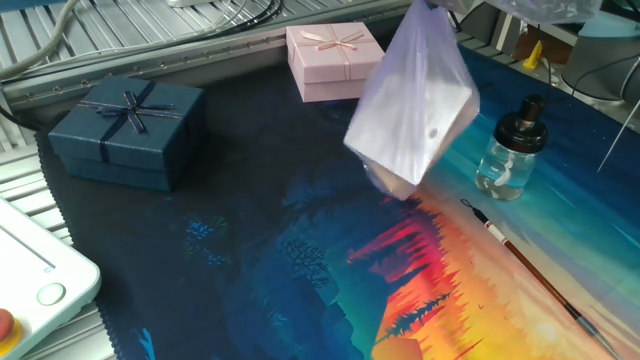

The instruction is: Pick up a bag of things

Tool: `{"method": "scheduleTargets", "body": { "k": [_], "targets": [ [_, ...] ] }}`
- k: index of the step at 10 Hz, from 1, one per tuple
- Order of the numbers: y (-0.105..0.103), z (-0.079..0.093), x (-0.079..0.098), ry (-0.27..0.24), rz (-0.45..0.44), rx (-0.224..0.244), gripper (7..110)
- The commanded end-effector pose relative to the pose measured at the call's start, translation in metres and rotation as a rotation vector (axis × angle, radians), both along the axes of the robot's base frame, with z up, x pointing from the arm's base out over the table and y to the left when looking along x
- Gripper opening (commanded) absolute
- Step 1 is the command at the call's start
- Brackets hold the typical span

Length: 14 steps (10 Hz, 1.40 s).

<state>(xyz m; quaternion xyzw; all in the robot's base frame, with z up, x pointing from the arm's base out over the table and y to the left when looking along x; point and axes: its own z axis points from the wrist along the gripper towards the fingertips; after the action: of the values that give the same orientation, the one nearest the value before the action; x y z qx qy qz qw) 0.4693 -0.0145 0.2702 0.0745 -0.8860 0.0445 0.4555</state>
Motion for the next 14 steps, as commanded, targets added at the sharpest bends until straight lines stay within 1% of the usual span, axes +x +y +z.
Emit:
{"method": "scheduleTargets", "body": {
  "k": [1, 4, 6, 10, 14],
  "targets": [
    [0.0042, -0.0022, 0.001, -0.012, 0.004, 0.043, 7],
    [-0.004, -0.0028, -0.0001, -0.005, 0.007, 0.014, 7],
    [-0.0023, -0.0043, -0.0002, -0.007, 0.006, 0.028, 7],
    [-0.004, -0.0025, -0.0017, 0.008, 0.007, 0.015, 7],
    [0.0014, -0.0039, -0.0011, 0.011, -0.004, 0.028, 7]
  ]
}}
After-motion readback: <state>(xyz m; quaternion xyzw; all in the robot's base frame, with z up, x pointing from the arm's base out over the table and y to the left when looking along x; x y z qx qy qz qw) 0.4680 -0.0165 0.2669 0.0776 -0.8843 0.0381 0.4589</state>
